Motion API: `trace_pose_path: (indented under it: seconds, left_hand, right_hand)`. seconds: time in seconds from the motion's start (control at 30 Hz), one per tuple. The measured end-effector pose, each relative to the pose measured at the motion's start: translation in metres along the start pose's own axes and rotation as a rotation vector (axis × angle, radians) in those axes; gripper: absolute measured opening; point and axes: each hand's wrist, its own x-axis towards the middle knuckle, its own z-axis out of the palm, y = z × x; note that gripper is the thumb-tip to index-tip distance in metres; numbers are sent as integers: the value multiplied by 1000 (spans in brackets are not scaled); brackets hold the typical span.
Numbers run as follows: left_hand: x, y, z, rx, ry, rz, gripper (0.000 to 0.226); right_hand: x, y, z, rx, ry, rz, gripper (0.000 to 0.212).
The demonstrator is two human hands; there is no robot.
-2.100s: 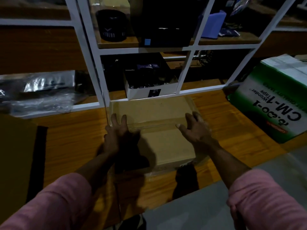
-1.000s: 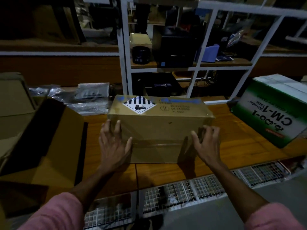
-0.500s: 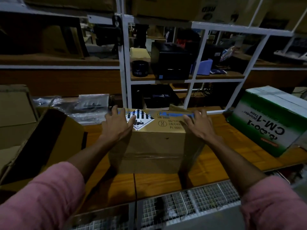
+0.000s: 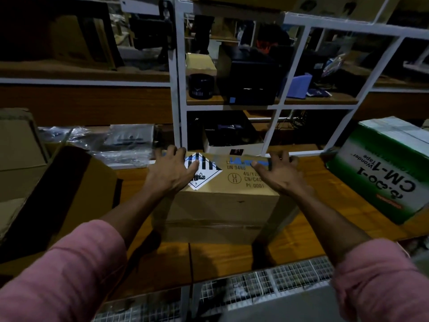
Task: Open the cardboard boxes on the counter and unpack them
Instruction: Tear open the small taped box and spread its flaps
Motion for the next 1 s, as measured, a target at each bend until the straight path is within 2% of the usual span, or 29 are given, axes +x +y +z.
trace_pose_path:
  seconds: [0.23,0.47,0.53,0.67,0.77,0.87,1.0]
  left_hand:
    - [-51,0,4,-85,222,-10,65]
    - [-104,-10,23,-57,320,19,72]
    - [-110,-14,36,-108,271,7,70]
    - [-126,-28,80,-59,6,-3,59]
    - [-140,-45,117,22,-105,38,72]
    - [-143,-51,138,109,-96,36,74]
    - [-126,-39,143,204,3,-46,68]
  right_hand:
    - [-53,0,-6,-7,231,-68,78]
    - [-100,10,29,81,419,-93,72]
    - [-107,16,48,112,348,-76,78]
    - [-119,35,95,120,85,-54,89]
    - [-127,45,125,99,-50,-71,82]
    - [-129,46,139,45,-101,-83,82]
    - [-126,36,138,11,-128,-57,82]
